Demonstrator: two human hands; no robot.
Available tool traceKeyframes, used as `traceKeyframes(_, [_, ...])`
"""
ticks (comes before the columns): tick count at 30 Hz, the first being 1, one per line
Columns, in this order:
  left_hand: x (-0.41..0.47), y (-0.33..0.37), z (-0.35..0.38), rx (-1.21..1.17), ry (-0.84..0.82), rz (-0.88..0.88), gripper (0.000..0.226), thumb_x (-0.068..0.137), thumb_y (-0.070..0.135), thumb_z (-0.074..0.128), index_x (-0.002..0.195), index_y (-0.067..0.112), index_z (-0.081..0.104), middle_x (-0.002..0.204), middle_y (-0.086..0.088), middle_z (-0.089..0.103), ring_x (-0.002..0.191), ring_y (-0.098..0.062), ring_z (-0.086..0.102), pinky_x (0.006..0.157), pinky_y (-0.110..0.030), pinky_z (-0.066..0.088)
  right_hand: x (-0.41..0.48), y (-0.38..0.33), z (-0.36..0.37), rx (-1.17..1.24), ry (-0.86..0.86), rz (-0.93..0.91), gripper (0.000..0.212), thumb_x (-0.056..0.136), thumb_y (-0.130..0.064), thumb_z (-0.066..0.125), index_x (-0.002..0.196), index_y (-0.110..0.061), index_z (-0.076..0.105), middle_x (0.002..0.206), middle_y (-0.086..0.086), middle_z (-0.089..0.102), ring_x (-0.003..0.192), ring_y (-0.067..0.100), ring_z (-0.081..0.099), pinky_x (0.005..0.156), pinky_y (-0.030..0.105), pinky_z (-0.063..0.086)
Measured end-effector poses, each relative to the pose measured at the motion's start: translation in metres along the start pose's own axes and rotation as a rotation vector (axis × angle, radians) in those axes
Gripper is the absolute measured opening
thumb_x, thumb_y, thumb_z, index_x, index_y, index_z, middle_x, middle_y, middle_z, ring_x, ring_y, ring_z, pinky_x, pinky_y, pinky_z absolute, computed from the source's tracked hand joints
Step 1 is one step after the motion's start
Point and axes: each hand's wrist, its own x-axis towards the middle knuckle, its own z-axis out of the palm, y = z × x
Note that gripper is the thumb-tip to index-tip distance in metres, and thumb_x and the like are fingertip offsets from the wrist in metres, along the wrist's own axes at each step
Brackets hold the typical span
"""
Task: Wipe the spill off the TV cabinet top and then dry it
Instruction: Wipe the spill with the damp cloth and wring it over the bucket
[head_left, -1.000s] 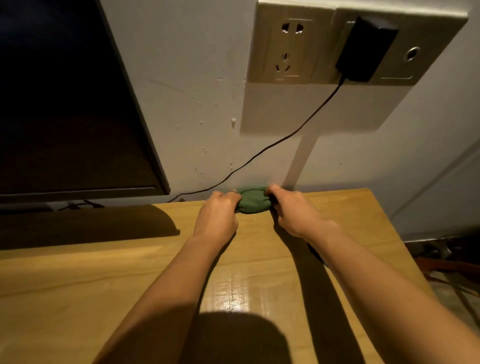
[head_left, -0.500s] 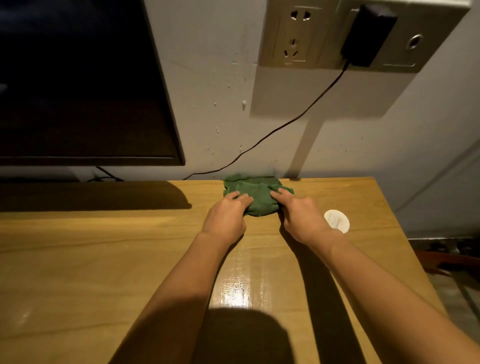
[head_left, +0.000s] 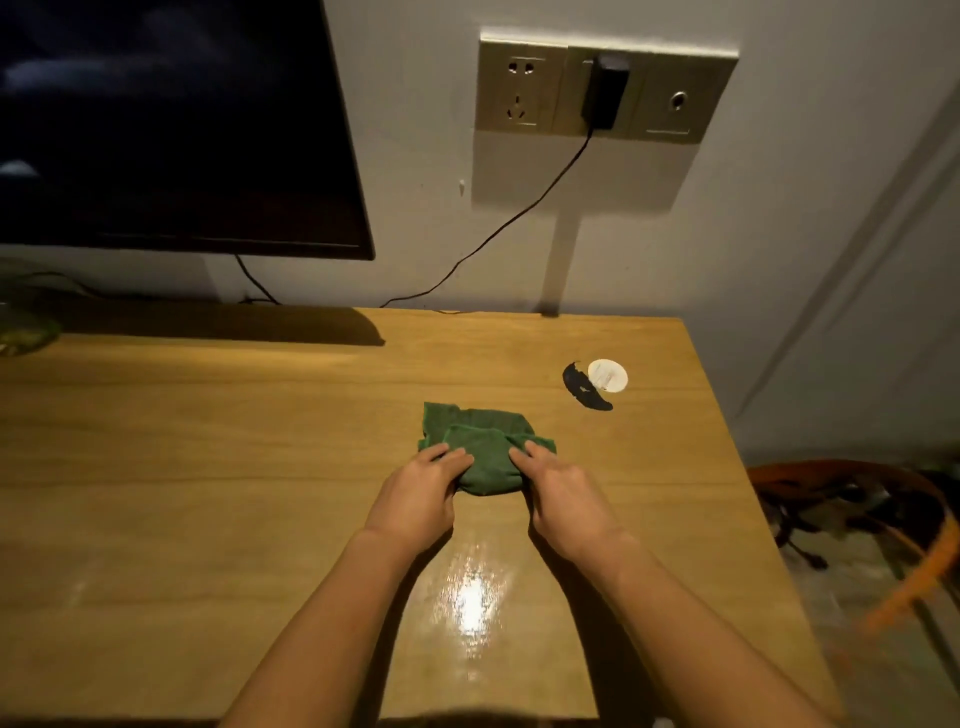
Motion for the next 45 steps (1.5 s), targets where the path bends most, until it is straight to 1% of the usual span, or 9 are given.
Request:
traceKeyframes(12, [-0.164, 0.044, 0.022, -0.004, -0.092, -0.049, 0.054, 0.090, 0.011, 0.055, 0.140, 0.029, 0.050, 0.148, 0.005, 0.048, 0.142, -0.013, 0.033, 0.111, -0.035, 0.039, -0.154, -0.020, 0.031, -0.038, -0.080, -0.096, 0.068, 0.092, -0.008, 0.056, 0.152, -0.026, 0.030, 0.159, 0.001, 0.030, 0.143, 0.015, 0.033, 0.114, 0.027, 0.026])
traceKeyframes(18, [-0.234, 0.065, 0.028, 0.066, -0.196, -0.051, 0.064, 0.085, 0.005, 0.056, 0.143, 0.029, 0.044, 0.150, 0.002, 0.044, 0.141, -0.016, 0.036, 0.108, -0.036, 0.042, -0.229, -0.037, 0.039, -0.032, -0.175, -0.030, 0.071, 0.088, -0.009, 0.056, 0.152, -0.027, 0.030, 0.158, 0.000, 0.032, 0.141, 0.018, 0.037, 0.112, 0.036, 0.037])
traceKeyframes(21, [-0.261, 0.078, 0.033, 0.049, -0.266, -0.023, 0.046, 0.083, 0.005, 0.057, 0.123, 0.029, 0.056, 0.127, 0.002, 0.061, 0.120, -0.020, 0.056, 0.094, -0.035, 0.049, -0.256, -0.036, 0.042, 0.013, -0.215, 0.004, 0.058, 0.087, -0.010, 0.058, 0.140, -0.030, 0.048, 0.142, -0.002, 0.054, 0.121, 0.023, 0.057, 0.098, 0.038, 0.048])
traceKeyframes(24, [-0.280, 0.085, 0.043, 0.037, -0.281, -0.034, 0.049, 0.084, 0.007, 0.055, 0.127, 0.030, 0.054, 0.126, 0.004, 0.060, 0.117, -0.017, 0.056, 0.093, -0.032, 0.049, -0.272, -0.035, 0.045, 0.050, -0.256, 0.064, 0.041, 0.085, -0.012, 0.061, 0.122, -0.031, 0.060, 0.116, -0.003, 0.068, 0.106, 0.023, 0.064, 0.088, 0.040, 0.054])
traceKeyframes(28, [-0.272, 0.096, 0.042, 0.044, -0.248, 0.016, 0.051, 0.086, 0.013, 0.058, 0.133, 0.031, 0.051, 0.124, 0.007, 0.060, 0.118, -0.014, 0.054, 0.096, -0.031, 0.048, -0.275, -0.023, 0.038, 0.102, -0.218, 0.101, 0.034, 0.085, -0.018, 0.059, 0.116, -0.031, 0.063, 0.104, -0.005, 0.071, 0.100, 0.020, 0.064, 0.083, 0.037, 0.055])
traceKeyframes(33, [-0.216, 0.121, 0.014, 0.025, -0.189, 0.159, 0.045, 0.083, 0.015, 0.063, 0.127, 0.027, 0.056, 0.120, 0.004, 0.063, 0.113, -0.015, 0.056, 0.095, -0.035, 0.049, -0.251, 0.023, -0.014, 0.259, -0.251, 0.140, 0.037, 0.091, -0.028, 0.057, 0.127, -0.035, 0.060, 0.119, -0.008, 0.067, 0.111, 0.013, 0.058, 0.093, 0.026, 0.043])
traceKeyframes(37, [-0.159, 0.150, 0.004, 0.017, -0.061, 0.236, 0.047, 0.081, 0.011, 0.066, 0.127, 0.023, 0.060, 0.121, 0.000, 0.065, 0.114, -0.019, 0.058, 0.097, -0.037, 0.049, -0.212, 0.061, -0.064, 0.212, -0.123, 0.107, 0.037, 0.093, -0.024, 0.058, 0.130, -0.027, 0.061, 0.129, -0.001, 0.064, 0.123, 0.022, 0.054, 0.105, 0.034, 0.041])
traceKeyframes(41, [-0.111, 0.169, 0.015, 0.021, 0.050, 0.213, 0.051, 0.077, 0.003, 0.067, 0.125, 0.018, 0.063, 0.123, -0.007, 0.066, 0.116, -0.026, 0.059, 0.099, -0.039, 0.049, -0.178, 0.085, -0.081, 0.124, 0.035, 0.107, 0.043, 0.092, -0.017, 0.058, 0.133, -0.029, 0.058, 0.130, 0.003, 0.063, 0.120, 0.027, 0.054, 0.102, 0.038, 0.043])
traceKeyframes(45, [-0.090, 0.167, 0.054, 0.163, -0.087, 0.174, 0.050, 0.088, 0.009, 0.060, 0.137, 0.020, 0.055, 0.145, -0.007, 0.051, 0.133, -0.027, 0.045, 0.109, -0.037, 0.037, -0.169, 0.101, -0.056, 0.001, -0.093, 0.039, 0.042, 0.097, -0.020, 0.053, 0.139, -0.025, 0.053, 0.146, 0.008, 0.048, 0.131, 0.032, 0.044, 0.108, 0.045, 0.039])
